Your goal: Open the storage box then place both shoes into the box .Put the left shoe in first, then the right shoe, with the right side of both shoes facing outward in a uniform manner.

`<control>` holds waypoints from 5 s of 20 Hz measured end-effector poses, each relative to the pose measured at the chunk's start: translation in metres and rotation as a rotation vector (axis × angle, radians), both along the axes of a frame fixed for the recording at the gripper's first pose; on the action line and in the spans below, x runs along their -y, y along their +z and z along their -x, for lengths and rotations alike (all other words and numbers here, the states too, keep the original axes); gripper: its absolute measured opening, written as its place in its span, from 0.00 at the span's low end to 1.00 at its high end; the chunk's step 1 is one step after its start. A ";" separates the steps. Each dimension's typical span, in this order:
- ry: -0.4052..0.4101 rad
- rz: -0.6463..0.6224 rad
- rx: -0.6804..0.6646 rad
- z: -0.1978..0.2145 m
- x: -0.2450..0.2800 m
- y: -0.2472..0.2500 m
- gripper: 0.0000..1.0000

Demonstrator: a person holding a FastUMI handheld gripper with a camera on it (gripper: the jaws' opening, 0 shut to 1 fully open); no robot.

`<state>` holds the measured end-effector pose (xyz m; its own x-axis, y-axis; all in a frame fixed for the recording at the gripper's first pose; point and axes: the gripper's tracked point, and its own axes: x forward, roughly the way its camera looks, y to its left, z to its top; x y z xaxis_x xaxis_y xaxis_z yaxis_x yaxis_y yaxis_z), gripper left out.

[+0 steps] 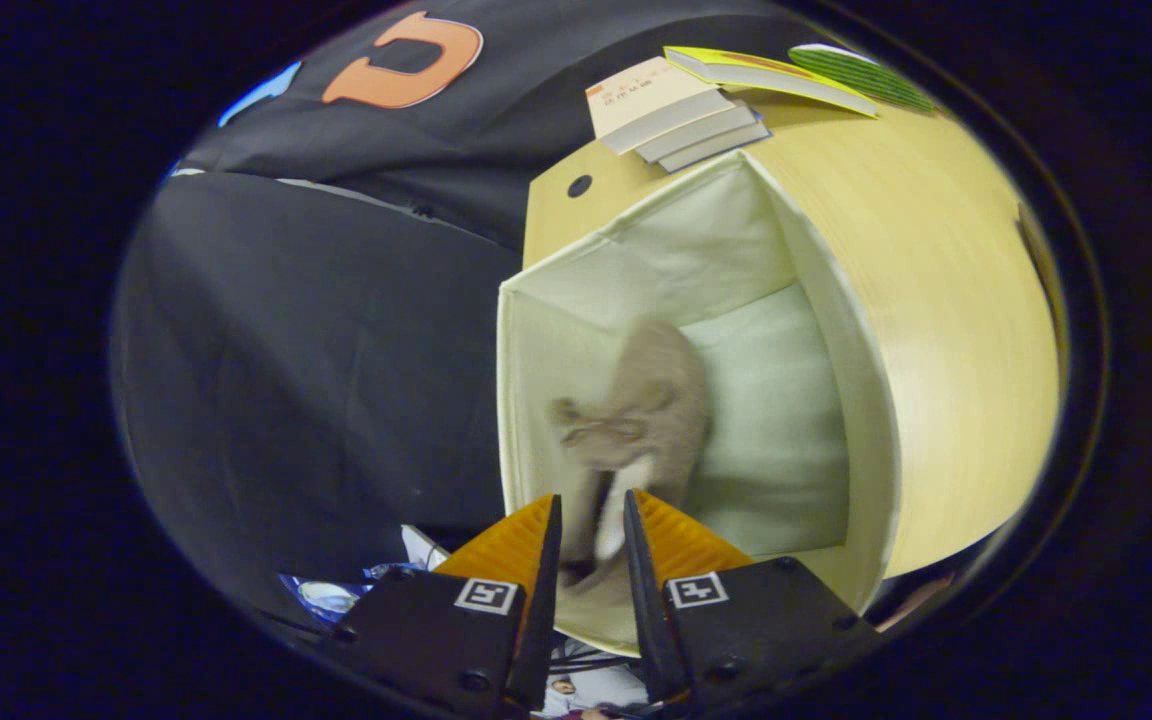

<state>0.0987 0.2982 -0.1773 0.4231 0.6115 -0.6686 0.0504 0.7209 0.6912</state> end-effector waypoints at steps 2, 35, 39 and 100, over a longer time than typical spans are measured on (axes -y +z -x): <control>0.014 -0.028 0.016 0.003 -0.002 0.007 0.45; -0.156 0.721 0.092 0.058 0.488 -0.027 0.79; -0.142 0.669 0.005 0.037 0.511 -0.070 0.79; -0.121 0.337 0.077 0.027 0.117 0.070 0.06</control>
<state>0.0715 0.1816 -0.1074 0.5356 0.3051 -0.7874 0.1064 0.9007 0.4213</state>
